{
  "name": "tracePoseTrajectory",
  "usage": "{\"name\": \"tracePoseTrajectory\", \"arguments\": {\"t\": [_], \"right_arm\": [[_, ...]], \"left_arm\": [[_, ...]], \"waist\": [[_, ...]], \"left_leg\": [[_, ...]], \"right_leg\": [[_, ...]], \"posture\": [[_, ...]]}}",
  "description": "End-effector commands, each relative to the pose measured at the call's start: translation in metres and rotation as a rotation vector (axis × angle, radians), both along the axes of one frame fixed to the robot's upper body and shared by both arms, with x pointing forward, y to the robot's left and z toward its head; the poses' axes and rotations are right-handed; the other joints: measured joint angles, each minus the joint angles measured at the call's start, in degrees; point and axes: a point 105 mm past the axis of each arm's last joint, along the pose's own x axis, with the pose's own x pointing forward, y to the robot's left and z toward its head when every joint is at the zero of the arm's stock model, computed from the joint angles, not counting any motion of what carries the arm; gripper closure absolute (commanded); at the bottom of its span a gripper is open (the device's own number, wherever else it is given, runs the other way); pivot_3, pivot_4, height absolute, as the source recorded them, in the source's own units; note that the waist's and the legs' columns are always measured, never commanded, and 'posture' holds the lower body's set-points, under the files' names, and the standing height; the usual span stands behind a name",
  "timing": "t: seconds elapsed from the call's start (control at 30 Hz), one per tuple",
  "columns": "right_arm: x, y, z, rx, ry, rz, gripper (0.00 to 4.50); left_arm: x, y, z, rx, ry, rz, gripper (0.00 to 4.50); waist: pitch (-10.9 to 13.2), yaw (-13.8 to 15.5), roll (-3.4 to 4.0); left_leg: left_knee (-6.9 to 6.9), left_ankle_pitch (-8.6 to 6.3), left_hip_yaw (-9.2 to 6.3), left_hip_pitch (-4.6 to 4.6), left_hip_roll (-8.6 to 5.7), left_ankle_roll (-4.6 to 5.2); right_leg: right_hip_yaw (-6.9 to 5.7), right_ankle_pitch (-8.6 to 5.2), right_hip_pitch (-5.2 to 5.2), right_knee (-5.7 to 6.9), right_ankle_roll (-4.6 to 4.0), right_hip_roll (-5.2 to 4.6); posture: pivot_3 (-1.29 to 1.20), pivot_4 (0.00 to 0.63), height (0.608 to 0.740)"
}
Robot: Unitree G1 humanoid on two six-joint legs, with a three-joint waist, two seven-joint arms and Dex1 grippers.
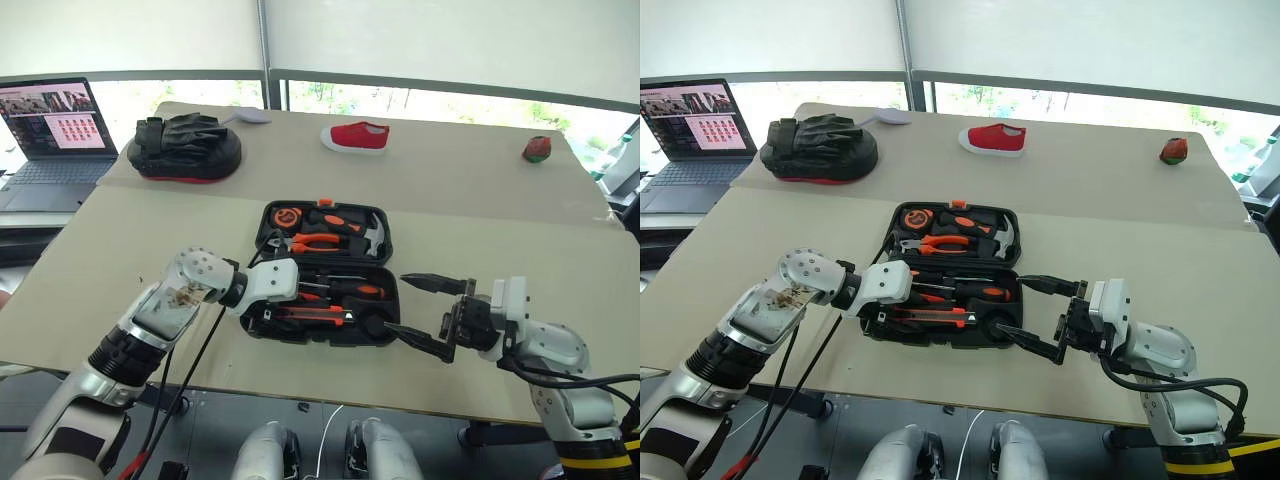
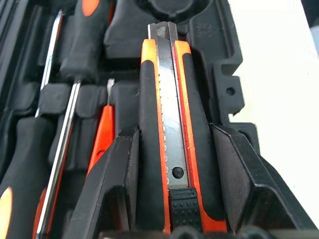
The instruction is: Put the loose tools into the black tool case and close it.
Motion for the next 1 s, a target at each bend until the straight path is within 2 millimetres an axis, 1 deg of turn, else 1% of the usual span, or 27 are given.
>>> {"name": "tracePoseTrajectory", "arguments": {"t": [0.03, 0.27, 0.43, 0.5, 0.57, 0.63, 0.67, 0.73, 0.8, 0.83, 0.93, 1.0], "right_arm": [[0.0, 0.002, 0.009, 0.003, -0.04, 0.013, 0.0], [-0.001, 0.003, 0.006, 0.001, -0.03, 0.014, 0.0], [-0.001, 0.003, 0.005, 0.0, -0.023, 0.014, 0.0], [-0.001, 0.002, 0.004, -0.005, -0.022, 0.014, 0.0], [0.0, 0.002, 0.005, -0.006, -0.025, 0.008, 0.0], [0.001, 0.001, 0.004, -0.006, -0.023, 0.004, 0.0], [0.001, 0.0, 0.002, -0.007, -0.02, 0.003, 0.0], [-0.001, 0.001, -0.001, -0.008, -0.01, 0.008, 0.0], [-0.001, 0.002, -0.001, -0.003, -0.004, 0.012, 0.0], [-0.002, 0.002, -0.001, -0.001, -0.002, 0.012, 0.0], [-0.002, 0.002, -0.002, -0.005, 0.0, 0.015, 0.0], [-0.001, 0.003, -0.002, -0.004, 0.001, 0.019, 0.0]], "left_arm": [[-0.005, -0.002, -0.002, 0.026, -0.023, -0.04, 2.8], [-0.01, 0.006, -0.008, 0.065, -0.005, -0.038, 2.8], [-0.011, 0.001, -0.008, 0.052, -0.006, -0.048, 2.8], [-0.013, -0.001, -0.01, 0.046, 0.015, -0.044, 2.8], [-0.02, 0.004, -0.017, 0.077, 0.08, -0.052, 2.8], [-0.019, 0.006, -0.018, 0.073, 0.082, -0.036, 1.79], [-0.015, 0.005, -0.015, 0.056, 0.063, -0.026, 1.56], [-0.009, 0.003, -0.006, 0.012, 0.032, -0.016, 0.87], [-0.003, -0.003, 0.011, -0.086, 0.0, -0.009, 0.14], [-0.002, -0.006, 0.016, -0.119, -0.006, -0.008, 0.06], [-0.002, -0.01, 0.037, -0.24, -0.009, -0.019, 0.06], [0.004, -0.004, 0.049, -0.301, -0.055, 0.003, 0.06]], "waist": [[0.0, 0.0, 0.0], [0.0, -0.04, 0.0], [0.0, -0.06, 0.0], [0.0, -0.04, 0.0], [0.0, -0.05, 0.0], [-0.01, -0.18, 0.01], [-0.01, -0.19, 0.01], [-0.02, -0.14, 0.02], [-0.01, -0.05, 0.02], [-0.01, -0.03, 0.02], [-0.01, 0.08, 0.02], [-0.01, 0.0, 0.02]], "left_leg": [[0.0, 0.0, 0.0, 0.01, 0.0, 0.0], [0.0, 0.0, 0.0, 0.03, 0.0, 0.0], [0.0, 0.0, 0.0, 0.04, 0.01, 0.0], [0.0, 0.0, 0.01, 0.04, 0.0, 0.0], [0.01, 0.0, 0.01, 0.04, 0.0, 0.0], [0.02, 0.0, 0.01, 0.05, 0.0, 0.0], [0.01, 0.0, 0.01, 0.07, 0.01, 0.0], [0.0, 0.0, 0.01, 0.08, 0.01, 0.0], [0.01, 0.0, 0.01, 0.07, 0.01, 0.0], [0.02, 0.0, 0.01, 0.06, 0.0, 0.0], [0.16, -0.02, 0.0, -0.02, -0.01, 0.04], [0.2, -0.03, 0.01, -0.02, 0.0, 0.06]], "right_leg": [[0.0, 0.0, 0.0, 0.01, 0.0, 0.0], [0.02, 0.0, 0.01, 0.01, 0.0, 0.0], [0.02, 0.0, 0.03, 0.02, 0.0, 0.01], [0.02, 0.0, 0.03, 0.02, 0.0, 0.01], [0.02, 0.0, 0.03, 0.02, 0.0, 0.02], [0.03, 0.0, 0.04, 0.02, 0.0, 0.03], [0.04, 0.0, 0.04, 0.02, 0.0, 0.04], [0.04, 0.0, 0.04, 0.02, 0.0, 0.06], [0.03, -0.01, 0.04, 0.03, 0.0, 0.06], [0.04, 0.0, 0.04, 0.03, 0.0, 0.03], [-0.01, 0.0, 0.04, 0.05, 0.0, 0.01], [0.01, 0.0, 0.04, 0.06, 0.01, 0.01]], "posture": [[0.0, 0.15, 0.74], [0.0, 0.15, 0.74], [0.0, 0.15, 0.74], [0.0, 0.15, 0.74], [0.0, 0.15, 0.74], [0.0, 0.15, 0.74], [0.0, 0.15, 0.74], [0.0, 0.15, 0.74], [0.0, 0.15, 0.74], [0.0, 0.15, 0.74], [0.0, 0.15, 0.74], [0.0, 0.15, 0.74]]}}
